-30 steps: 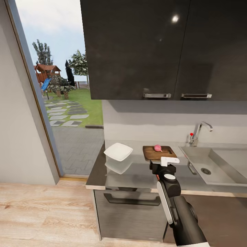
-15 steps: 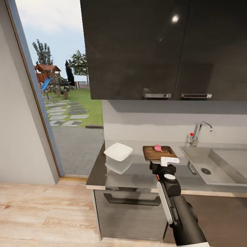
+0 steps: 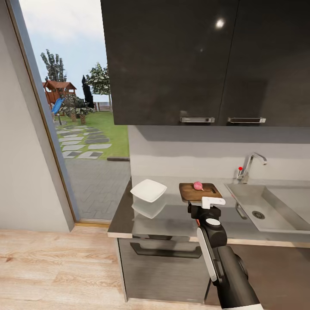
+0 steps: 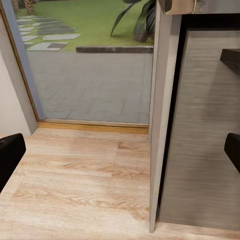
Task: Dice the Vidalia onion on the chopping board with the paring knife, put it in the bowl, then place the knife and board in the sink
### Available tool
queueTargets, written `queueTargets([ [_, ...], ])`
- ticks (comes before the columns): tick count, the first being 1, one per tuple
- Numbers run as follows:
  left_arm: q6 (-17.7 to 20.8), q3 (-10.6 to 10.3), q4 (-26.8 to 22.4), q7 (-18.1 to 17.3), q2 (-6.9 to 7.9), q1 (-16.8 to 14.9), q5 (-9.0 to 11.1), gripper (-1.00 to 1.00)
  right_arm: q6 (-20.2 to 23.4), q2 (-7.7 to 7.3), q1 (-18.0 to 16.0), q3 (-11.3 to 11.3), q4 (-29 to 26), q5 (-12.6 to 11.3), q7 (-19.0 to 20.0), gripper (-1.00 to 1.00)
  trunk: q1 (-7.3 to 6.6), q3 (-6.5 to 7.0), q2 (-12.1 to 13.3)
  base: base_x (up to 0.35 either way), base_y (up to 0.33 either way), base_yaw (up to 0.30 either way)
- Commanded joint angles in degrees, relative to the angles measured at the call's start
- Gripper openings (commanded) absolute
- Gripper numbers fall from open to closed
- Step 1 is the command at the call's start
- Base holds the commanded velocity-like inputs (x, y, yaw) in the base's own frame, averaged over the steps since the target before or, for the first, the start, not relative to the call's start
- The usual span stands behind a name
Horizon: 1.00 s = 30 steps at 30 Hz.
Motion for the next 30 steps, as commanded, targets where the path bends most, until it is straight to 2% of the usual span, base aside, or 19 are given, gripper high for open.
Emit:
queueTargets([
  [1, -0.1, -0.5, -0.1, 0.3, 0.09, 0.0, 0.4, 1.00, 0.4, 0.00, 0.0, 0.1, 0.0, 0.3, -0.1, 1.00, 0.02, -0.01, 0.0, 0.000, 0.000, 0.000],
  [30, 0.0, -0.5, 0.9, 0.3, 0.09, 0.0, 0.4, 1.00, 0.5, 0.00, 0.0, 0.1, 0.0, 0.4, -0.1, 1.00, 0.02, -0.01, 0.0, 0.000, 0.000, 0.000],
])
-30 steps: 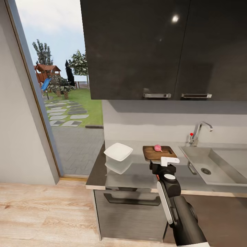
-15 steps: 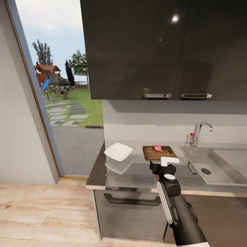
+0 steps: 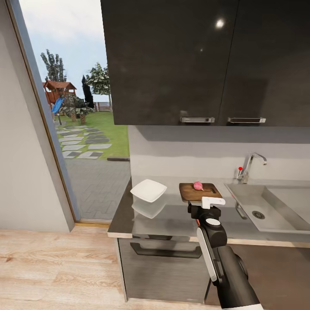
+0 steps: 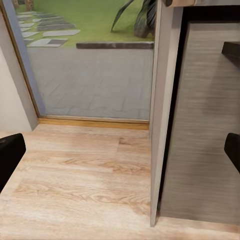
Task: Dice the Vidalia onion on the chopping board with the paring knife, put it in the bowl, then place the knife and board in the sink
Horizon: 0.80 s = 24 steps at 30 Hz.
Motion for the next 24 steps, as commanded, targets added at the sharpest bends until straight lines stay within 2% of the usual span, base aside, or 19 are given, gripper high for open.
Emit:
queueTargets([
  [1, -0.1, -0.5, -0.1, 0.3, 0.08, 0.0, 0.4, 1.00, 0.4, 0.00, 0.0, 0.1, 0.0, 0.3, -0.1, 1.00, 0.02, -0.01, 0.0, 0.000, 0.000, 0.000],
  [24, -0.2, -0.6, 1.2, -0.1, 0.01, 0.0, 0.4, 1.00, 1.3, 0.00, 0.0, 0.0, 0.0, 0.4, -0.1, 1.00, 0.02, -0.63, 0.0, 0.000, 0.000, 0.000],
])
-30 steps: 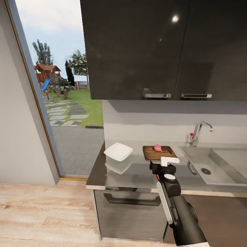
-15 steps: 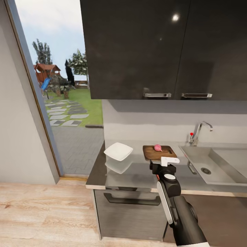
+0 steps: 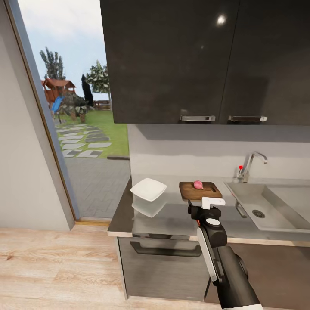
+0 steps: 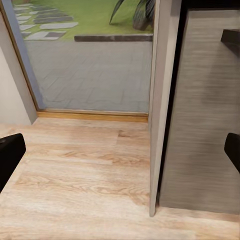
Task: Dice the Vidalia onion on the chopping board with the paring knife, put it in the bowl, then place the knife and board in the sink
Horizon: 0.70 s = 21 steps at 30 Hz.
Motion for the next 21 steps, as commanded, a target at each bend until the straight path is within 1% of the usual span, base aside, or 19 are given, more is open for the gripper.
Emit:
queueTargets([
  [1, -0.1, -0.5, -0.1, 0.3, 0.08, 0.0, 0.4, 1.00, 0.4, 0.00, 0.0, 0.1, 0.0, 0.3, -0.1, 1.00, 0.02, -0.01, 0.0, 0.000, 0.000, 0.000],
  [21, -0.1, -0.5, -0.1, 0.3, 0.08, 0.0, 0.4, 1.00, 0.4, 0.00, 0.0, 0.1, 0.0, 0.3, -0.1, 1.00, 0.02, -0.01, 0.0, 0.000, 0.000, 0.000],
])
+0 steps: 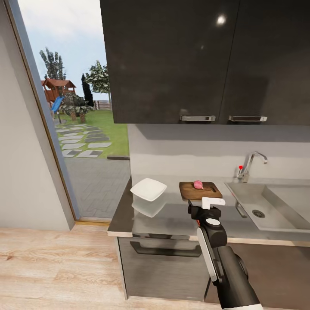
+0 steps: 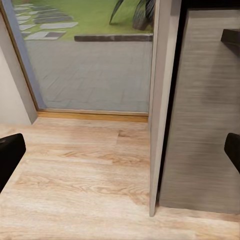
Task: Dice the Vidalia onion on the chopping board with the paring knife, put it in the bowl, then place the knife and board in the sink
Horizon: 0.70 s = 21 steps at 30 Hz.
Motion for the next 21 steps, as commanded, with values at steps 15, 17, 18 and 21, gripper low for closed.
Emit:
queueTargets([
  [15, -0.1, -0.5, -0.1, 0.3, 0.10, 0.0, 0.4, 1.00, 0.4, 0.00, 0.0, 0.1, 0.0, 0.4, -0.1, 1.00, 0.02, -0.01, 0.0, 0.000, 0.000, 0.000],
  [17, -0.1, -0.5, -0.1, 0.3, 0.12, 0.0, 0.4, 1.00, 0.4, 0.00, 0.0, 0.1, 0.0, 0.4, -0.1, 1.00, 0.02, -0.01, 0.0, 0.000, 0.000, 0.000],
  [18, -0.1, -0.5, -0.1, 0.3, 0.13, 0.0, 0.4, 1.00, 0.4, 0.00, 0.0, 0.1, 0.0, 0.4, -0.1, 1.00, 0.02, -0.01, 0.0, 0.000, 0.000, 0.000],
  [21, -0.1, -0.5, -0.1, 0.3, 0.13, 0.0, 0.4, 1.00, 0.4, 0.00, 0.0, 0.1, 0.0, 0.4, -0.1, 1.00, 0.02, -0.01, 0.0, 0.000, 0.000, 0.000],
])
